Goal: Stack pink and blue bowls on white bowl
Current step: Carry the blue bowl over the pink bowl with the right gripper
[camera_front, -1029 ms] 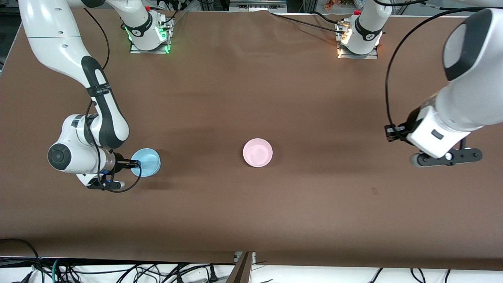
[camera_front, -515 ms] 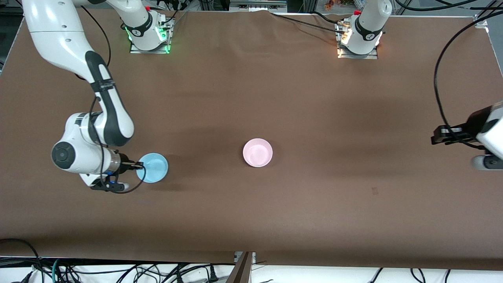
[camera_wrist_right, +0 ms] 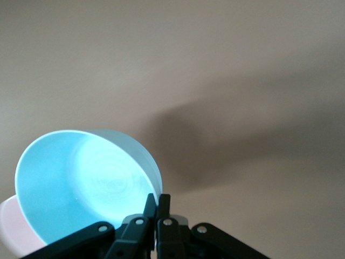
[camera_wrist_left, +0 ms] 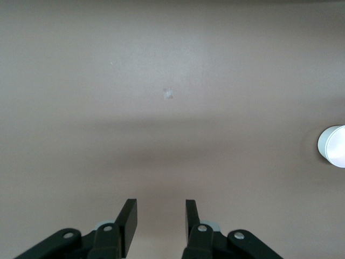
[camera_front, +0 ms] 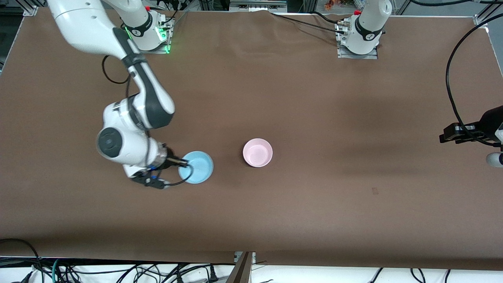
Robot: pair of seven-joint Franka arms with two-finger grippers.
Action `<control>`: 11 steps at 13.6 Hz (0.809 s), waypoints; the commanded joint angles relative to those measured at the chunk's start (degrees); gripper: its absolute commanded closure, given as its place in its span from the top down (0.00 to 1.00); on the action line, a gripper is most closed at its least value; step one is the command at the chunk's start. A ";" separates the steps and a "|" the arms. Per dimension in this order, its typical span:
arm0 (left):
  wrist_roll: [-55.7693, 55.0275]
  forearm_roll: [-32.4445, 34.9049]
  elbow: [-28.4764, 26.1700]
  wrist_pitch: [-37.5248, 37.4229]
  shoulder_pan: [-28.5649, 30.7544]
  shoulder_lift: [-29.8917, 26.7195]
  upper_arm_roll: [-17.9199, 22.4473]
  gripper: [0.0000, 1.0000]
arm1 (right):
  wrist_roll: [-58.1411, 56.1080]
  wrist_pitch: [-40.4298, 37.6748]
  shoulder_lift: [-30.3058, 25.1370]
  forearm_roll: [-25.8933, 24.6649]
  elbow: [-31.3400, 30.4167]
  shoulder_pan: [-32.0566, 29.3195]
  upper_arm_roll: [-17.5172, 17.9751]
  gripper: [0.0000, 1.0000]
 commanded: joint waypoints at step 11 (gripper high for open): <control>4.67 -0.95 -30.96 14.71 0.74 -19.71 -0.22 0.47 | 21.63 4.14 6.33 -0.57 4.26 15.65 -0.59 0.00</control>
